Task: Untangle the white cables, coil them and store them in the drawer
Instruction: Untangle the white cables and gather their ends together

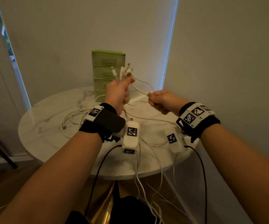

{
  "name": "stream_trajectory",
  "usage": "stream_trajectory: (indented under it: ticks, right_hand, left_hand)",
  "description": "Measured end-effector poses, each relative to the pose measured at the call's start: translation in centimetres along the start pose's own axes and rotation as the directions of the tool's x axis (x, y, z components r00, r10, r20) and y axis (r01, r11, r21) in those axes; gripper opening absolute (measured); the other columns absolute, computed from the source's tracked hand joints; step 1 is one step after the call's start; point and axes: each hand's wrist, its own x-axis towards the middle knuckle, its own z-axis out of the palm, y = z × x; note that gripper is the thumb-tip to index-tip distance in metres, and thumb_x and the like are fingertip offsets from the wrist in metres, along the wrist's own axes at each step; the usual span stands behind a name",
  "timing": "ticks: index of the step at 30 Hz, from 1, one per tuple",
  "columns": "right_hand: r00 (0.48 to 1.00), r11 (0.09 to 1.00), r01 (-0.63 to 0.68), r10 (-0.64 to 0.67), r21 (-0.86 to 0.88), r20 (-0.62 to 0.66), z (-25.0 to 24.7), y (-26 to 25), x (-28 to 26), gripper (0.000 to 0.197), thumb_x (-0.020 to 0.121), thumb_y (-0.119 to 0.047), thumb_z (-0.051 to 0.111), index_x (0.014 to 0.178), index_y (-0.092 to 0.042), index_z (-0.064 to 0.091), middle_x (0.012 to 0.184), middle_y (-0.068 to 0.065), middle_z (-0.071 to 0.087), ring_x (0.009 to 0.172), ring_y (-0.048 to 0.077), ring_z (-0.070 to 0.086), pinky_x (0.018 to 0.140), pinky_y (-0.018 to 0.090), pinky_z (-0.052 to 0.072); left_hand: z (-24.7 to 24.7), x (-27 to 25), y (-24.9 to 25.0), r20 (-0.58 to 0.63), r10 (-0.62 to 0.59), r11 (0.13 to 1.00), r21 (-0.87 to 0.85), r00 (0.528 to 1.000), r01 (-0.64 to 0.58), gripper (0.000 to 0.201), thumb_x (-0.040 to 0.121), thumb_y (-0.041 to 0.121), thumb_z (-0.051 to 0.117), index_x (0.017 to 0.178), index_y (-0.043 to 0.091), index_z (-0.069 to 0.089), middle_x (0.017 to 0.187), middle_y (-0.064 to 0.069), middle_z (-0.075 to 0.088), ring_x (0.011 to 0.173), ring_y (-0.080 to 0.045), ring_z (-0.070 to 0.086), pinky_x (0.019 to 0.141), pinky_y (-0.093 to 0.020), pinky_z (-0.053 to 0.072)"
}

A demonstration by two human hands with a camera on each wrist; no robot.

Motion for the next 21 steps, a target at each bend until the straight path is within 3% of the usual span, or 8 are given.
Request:
stream_trajectory:
  ticks: [4,7,10,13,16,18,21]
  right_hand:
    - [0.993,0.998,-0.035,0.028,-0.057,-0.118,-3.2,1.9,-1.2,0.039,0.097,-0.025,0.042,0.06,-0.015,0.049,0.035,-0.012,0.032,0.034,0.004,0.026,0.036,0.015,0.022]
    - [0.987,0.999,-0.049,0.044,-0.025,-0.157,-4.2,2.9,-1.8,0.04,0.097,-0.029,0.042,0.061,-0.014,0.05,0.037,-0.013,0.032,0.034,0.005,0.027,0.036,0.014,0.025]
    - [0.98,0.999,-0.005,0.015,0.053,-0.197,-3.7,2.8,-1.5,0.039,0.098,-0.028,0.041,0.062,-0.014,0.048,0.036,-0.012,0.033,0.033,0.004,0.027,0.037,0.015,0.026]
    - [0.967,0.994,0.063,-0.037,0.094,-0.253,-2.7,2.1,-0.9,0.04,0.099,-0.029,0.04,0.063,-0.015,0.047,0.036,-0.013,0.035,0.031,0.003,0.028,0.037,0.014,0.027]
    - [0.959,0.988,0.114,-0.082,0.104,-0.27,-1.9,1.3,-0.5,0.04,0.099,-0.031,0.04,0.063,-0.015,0.048,0.04,-0.01,0.035,0.032,0.003,0.028,0.036,0.013,0.025]
    - [0.974,0.991,0.113,-0.097,0.07,-0.203,-1.3,0.8,-0.6,0.039,0.099,-0.03,0.039,0.064,-0.015,0.049,0.038,-0.012,0.035,0.032,0.003,0.027,0.035,0.014,0.024]
    - [0.994,0.997,0.077,-0.075,0.026,-0.075,-0.9,0.4,-1.4,0.038,0.099,-0.027,0.039,0.065,-0.014,0.05,0.037,-0.012,0.035,0.033,0.004,0.027,0.035,0.014,0.023]
  left_hand:
    - [-2.5,1.0,1.0,-0.142,0.038,0.997,-0.061,0.989,-0.047,0.019,0.095,0.02,0.052,0.078,0.015,0.057,0.04,0.014,0.029,0.033,-0.001,0.024,0.032,-0.015,0.02]
    - [-3.4,1.3,1.4,-0.159,0.051,0.997,-0.042,0.986,-0.058,0.018,0.096,0.024,0.053,0.08,0.016,0.057,0.041,0.014,0.03,0.033,-0.001,0.025,0.032,-0.015,0.022]
    - [-2.7,1.0,1.2,-0.088,0.06,0.998,0.016,0.994,-0.059,0.023,0.093,0.037,0.055,0.088,0.015,0.061,0.043,0.015,0.028,0.036,-0.001,0.024,0.033,-0.016,0.022]
    - [-1.7,0.1,0.5,0.058,0.0,0.999,0.037,0.998,-0.003,0.032,0.092,0.046,0.05,0.094,0.017,0.063,0.045,0.016,0.027,0.037,-0.001,0.022,0.033,-0.015,0.02]
    - [-0.6,-1.3,-0.9,0.193,-0.04,0.992,0.125,0.98,0.015,0.028,0.094,0.036,0.049,0.103,0.011,0.06,0.042,0.015,0.032,0.036,0.001,0.024,0.033,-0.013,0.019]
    - [0.2,-2.1,-1.8,0.237,-0.061,0.983,0.184,0.969,0.017,0.025,0.091,0.028,0.057,0.107,0.009,0.057,0.043,0.015,0.034,0.036,0.0,0.025,0.033,-0.014,0.019]
    - [1.2,-2.3,-2.1,0.218,-0.067,0.988,0.151,0.974,0.035,0.016,0.091,0.025,0.059,0.091,0.01,0.062,0.043,0.015,0.03,0.036,-0.001,0.024,0.033,-0.015,0.02]
